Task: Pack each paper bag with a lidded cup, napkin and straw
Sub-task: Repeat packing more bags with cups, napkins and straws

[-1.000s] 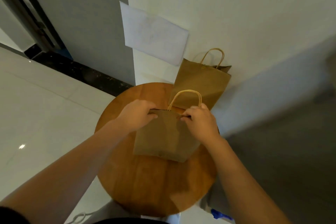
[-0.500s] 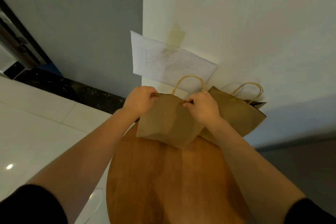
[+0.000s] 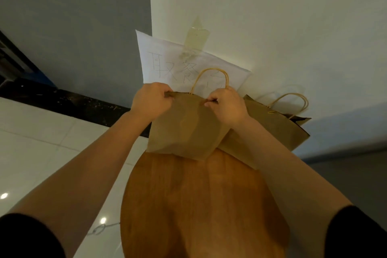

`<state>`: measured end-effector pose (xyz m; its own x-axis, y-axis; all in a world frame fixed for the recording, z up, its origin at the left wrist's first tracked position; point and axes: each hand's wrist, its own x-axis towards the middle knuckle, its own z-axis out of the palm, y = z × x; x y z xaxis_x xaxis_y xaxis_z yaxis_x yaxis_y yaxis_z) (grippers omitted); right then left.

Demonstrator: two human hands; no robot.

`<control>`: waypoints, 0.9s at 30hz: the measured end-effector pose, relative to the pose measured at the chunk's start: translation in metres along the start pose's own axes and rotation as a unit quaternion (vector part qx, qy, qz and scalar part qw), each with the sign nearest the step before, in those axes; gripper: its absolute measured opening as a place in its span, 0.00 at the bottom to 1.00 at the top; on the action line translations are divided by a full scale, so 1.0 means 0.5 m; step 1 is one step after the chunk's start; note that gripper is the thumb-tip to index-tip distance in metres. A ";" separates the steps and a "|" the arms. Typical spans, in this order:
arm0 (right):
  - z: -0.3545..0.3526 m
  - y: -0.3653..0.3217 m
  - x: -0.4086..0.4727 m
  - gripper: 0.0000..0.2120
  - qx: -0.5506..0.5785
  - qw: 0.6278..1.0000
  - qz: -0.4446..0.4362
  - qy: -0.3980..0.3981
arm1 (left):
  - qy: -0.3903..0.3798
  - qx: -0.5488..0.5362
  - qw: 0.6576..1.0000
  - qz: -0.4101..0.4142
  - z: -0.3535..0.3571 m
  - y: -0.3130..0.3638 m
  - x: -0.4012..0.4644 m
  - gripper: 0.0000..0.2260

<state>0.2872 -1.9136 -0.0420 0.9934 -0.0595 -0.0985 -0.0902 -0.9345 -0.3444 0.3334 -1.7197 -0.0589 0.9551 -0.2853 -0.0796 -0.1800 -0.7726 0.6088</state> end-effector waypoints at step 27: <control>0.020 0.057 -0.043 0.17 -0.004 0.999 0.007 -0.034 | -0.047 -0.057 0.997 -0.018 0.072 0.029 0.025 0.27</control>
<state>0.2627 -1.9356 -0.0592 0.9849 -0.0490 -0.1662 -0.1033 -0.9362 -0.3359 0.3343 -1.7548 -0.0793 0.9332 -0.3150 -0.1726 -0.1135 -0.7146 0.6903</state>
